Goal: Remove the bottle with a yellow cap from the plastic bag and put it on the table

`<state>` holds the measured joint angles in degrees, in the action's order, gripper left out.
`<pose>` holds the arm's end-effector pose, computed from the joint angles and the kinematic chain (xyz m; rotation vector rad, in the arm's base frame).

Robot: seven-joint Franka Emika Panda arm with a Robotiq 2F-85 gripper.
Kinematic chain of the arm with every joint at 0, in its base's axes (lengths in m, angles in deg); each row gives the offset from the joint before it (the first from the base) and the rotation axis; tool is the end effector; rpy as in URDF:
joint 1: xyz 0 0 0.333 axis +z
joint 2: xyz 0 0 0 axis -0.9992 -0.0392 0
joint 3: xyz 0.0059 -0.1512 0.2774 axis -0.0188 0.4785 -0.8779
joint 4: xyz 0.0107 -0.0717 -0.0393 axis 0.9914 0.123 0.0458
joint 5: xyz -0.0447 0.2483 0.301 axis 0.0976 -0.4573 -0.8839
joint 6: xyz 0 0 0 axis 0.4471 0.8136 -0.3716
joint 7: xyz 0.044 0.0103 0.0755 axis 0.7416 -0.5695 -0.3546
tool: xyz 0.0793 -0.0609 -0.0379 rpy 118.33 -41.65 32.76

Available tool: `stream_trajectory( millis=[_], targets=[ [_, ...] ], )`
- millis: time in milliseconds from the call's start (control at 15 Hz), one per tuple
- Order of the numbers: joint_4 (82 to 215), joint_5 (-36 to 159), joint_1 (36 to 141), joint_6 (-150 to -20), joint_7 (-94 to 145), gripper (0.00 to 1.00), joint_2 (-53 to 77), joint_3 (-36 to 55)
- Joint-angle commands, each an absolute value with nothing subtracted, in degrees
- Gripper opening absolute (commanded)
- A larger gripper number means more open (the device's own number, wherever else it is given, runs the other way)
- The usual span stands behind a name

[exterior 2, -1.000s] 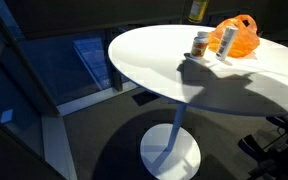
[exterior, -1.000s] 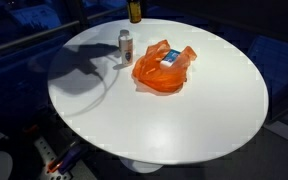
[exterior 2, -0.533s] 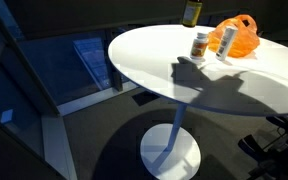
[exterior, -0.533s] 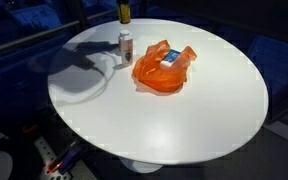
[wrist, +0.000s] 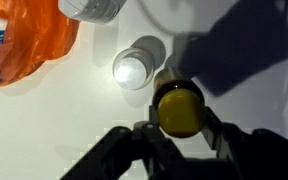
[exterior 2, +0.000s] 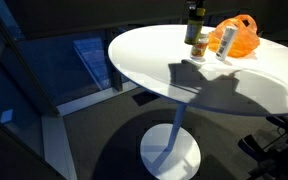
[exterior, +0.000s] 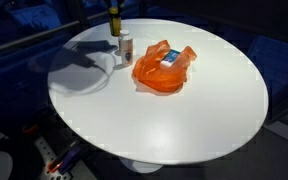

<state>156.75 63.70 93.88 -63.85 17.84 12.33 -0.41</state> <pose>0.6181 0.1208 0.4033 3.0432 0.4711 -0.0756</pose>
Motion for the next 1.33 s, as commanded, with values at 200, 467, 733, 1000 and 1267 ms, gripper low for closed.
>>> stream_trajectory(
  millis=[200,467,733,1000,1267],
  targets=[
    [158.7,63.2,94.4,-65.5,15.8,0.2,11.2,-0.9],
    [159.1,63.5,94.5,-67.9,15.6,0.2,10.1,-0.9],
    [159.2,63.2,94.3,-69.3,15.1,0.2,9.2,-0.9],
    [159.1,62.9,94.1,-69.5,15.0,0.2,8.5,-0.9],
    [158.9,62.9,94.0,-68.9,15.0,0.76,8.5,-0.8]
  ],
)
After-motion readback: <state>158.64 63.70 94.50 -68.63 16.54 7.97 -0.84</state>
